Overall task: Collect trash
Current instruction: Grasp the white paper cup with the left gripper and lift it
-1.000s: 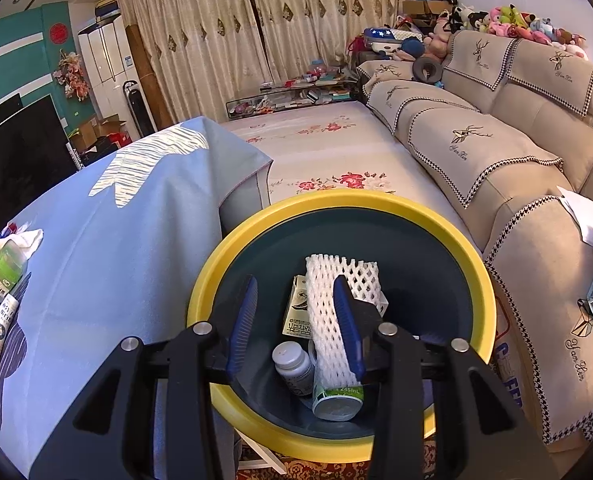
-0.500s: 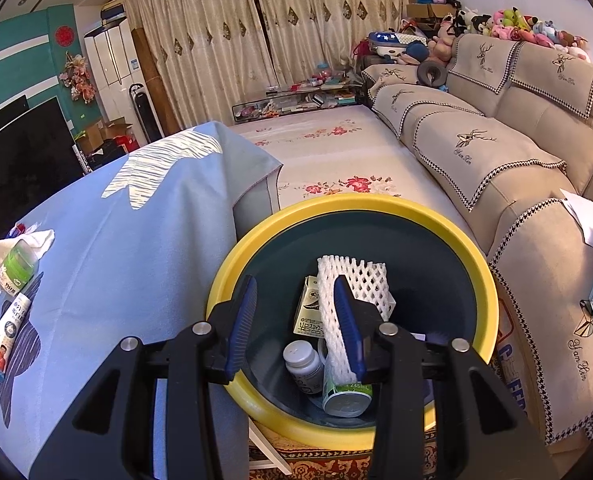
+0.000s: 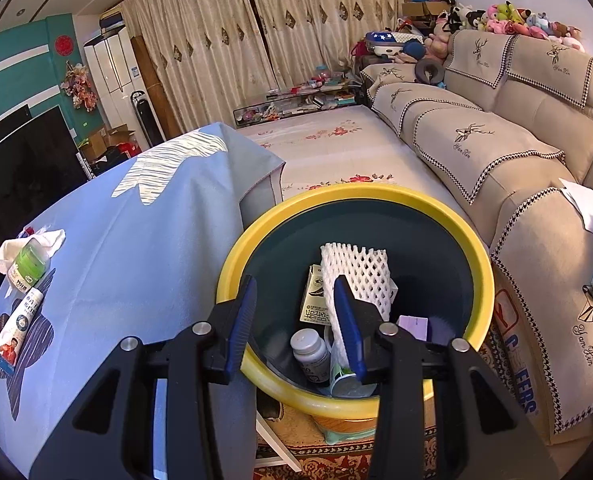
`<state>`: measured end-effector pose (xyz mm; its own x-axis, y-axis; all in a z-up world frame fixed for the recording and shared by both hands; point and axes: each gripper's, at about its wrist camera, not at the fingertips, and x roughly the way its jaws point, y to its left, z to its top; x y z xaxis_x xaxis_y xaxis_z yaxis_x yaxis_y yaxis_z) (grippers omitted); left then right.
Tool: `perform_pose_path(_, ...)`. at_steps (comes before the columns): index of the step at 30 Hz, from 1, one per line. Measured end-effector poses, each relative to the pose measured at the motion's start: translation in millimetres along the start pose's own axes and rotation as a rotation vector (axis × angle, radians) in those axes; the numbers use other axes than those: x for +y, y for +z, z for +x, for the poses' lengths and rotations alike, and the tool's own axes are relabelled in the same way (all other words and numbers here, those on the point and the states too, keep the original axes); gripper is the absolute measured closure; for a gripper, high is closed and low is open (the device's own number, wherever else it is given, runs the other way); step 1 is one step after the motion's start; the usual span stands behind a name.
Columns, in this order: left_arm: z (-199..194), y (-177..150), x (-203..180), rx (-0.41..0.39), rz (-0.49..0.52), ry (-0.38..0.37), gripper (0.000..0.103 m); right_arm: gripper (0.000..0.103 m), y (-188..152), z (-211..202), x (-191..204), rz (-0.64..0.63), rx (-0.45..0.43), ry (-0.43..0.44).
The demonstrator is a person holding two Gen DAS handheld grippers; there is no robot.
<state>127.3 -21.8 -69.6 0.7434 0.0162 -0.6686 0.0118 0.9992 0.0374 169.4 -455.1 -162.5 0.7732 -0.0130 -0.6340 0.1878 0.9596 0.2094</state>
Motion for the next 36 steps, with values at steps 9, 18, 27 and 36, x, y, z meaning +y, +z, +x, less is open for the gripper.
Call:
perform_pose_path(9, -14.9, 18.0, -12.1, -0.022, 0.042, -0.032, 0.043, 0.065, -2.2, -0.3, -6.8, 0.019, 0.001, 0.007)
perform_pose_path(18, -19.8, -8.0, 31.5, 0.038, -0.052, 0.036, 0.013, 0.064, -2.1, 0.2, -4.6, 0.009, -0.002, 0.020)
perform_pose_path(27, 2.3, -36.8, 36.2, 0.100, 0.020, 0.001, 0.011, 0.063, 2.2, -4.6, 8.6, -0.021, -0.008, 0.035)
perform_pose_path(36, 15.4, -41.3, 46.9, 0.083, 0.090, 0.068, 0.008, 0.061, 2.0, -5.9, 10.6, -0.021, -0.005, 0.048)
